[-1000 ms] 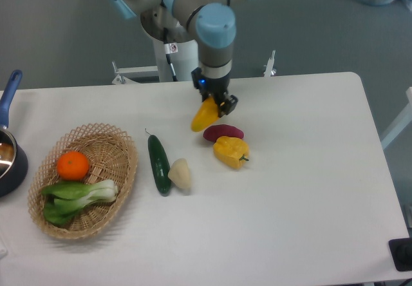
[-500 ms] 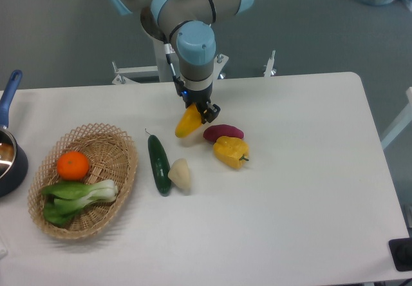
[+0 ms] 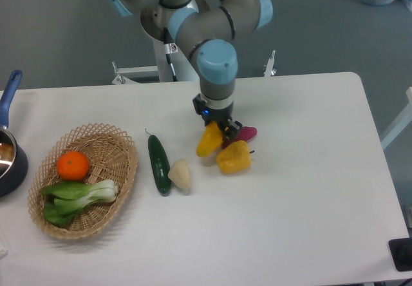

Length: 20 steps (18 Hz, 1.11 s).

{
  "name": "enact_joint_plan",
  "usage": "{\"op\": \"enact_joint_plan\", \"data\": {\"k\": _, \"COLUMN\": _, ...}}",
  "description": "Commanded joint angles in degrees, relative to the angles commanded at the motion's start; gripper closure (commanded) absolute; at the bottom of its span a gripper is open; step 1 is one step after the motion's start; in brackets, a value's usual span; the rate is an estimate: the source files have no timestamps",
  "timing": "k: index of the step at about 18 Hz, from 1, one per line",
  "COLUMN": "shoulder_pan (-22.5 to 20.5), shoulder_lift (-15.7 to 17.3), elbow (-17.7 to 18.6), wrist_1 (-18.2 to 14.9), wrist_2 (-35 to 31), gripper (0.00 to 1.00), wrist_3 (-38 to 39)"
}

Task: Place the mango on the table
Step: 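Lower the mango onto the table beside the yellow pepper, then open the gripper to release the mango and lift slightly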

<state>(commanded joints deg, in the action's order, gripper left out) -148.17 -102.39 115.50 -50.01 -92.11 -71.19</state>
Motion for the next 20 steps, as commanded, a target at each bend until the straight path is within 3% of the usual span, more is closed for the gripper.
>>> {"op": "enact_joint_plan", "data": {"k": 7, "shoulder_pan": -3.0, "shoulder_lift": -2.02, "elbow": -3.96, "wrist_1": 0.35, "wrist_2": 0.35, "gripper": 0.63, "wrist_3": -0.79}}
{"op": "enact_joint_plan", "data": {"k": 9, "shoulder_pan": -2.74, "shoulder_lift": -2.46, "elbow": -3.79, "wrist_1": 0.7, "wrist_2": 0.35, "gripper": 0.47, "wrist_3": -0.35}}
{"op": "enact_joint_plan", "data": {"k": 10, "shoulder_pan": -2.74, "shoulder_lift": -2.46, "elbow": -3.7, "wrist_1": 0.88, "wrist_2": 0.35, "gripper": 0.34, "wrist_3": -0.44}}
{"op": "enact_joint_plan", "data": {"k": 11, "shoulder_pan": -2.65, "shoulder_lift": -2.2, "elbow": -3.35, "wrist_1": 0.88, "wrist_2": 0.35, "gripper": 0.0, "wrist_3": -0.35}}
{"op": "enact_joint_plan", "data": {"k": 16, "shoulder_pan": -2.38, "shoulder_lift": -1.15, "elbow": -3.08, "wrist_1": 0.79, "wrist_2": 1.93, "gripper": 0.0, "wrist_3": 0.52}}
{"op": "enact_joint_plan", "data": {"k": 20, "shoulder_pan": -2.91, "shoulder_lift": -0.62, "elbow": -5.62, "wrist_1": 0.88, "wrist_2": 3.94, "gripper": 0.0, "wrist_3": 5.0}}
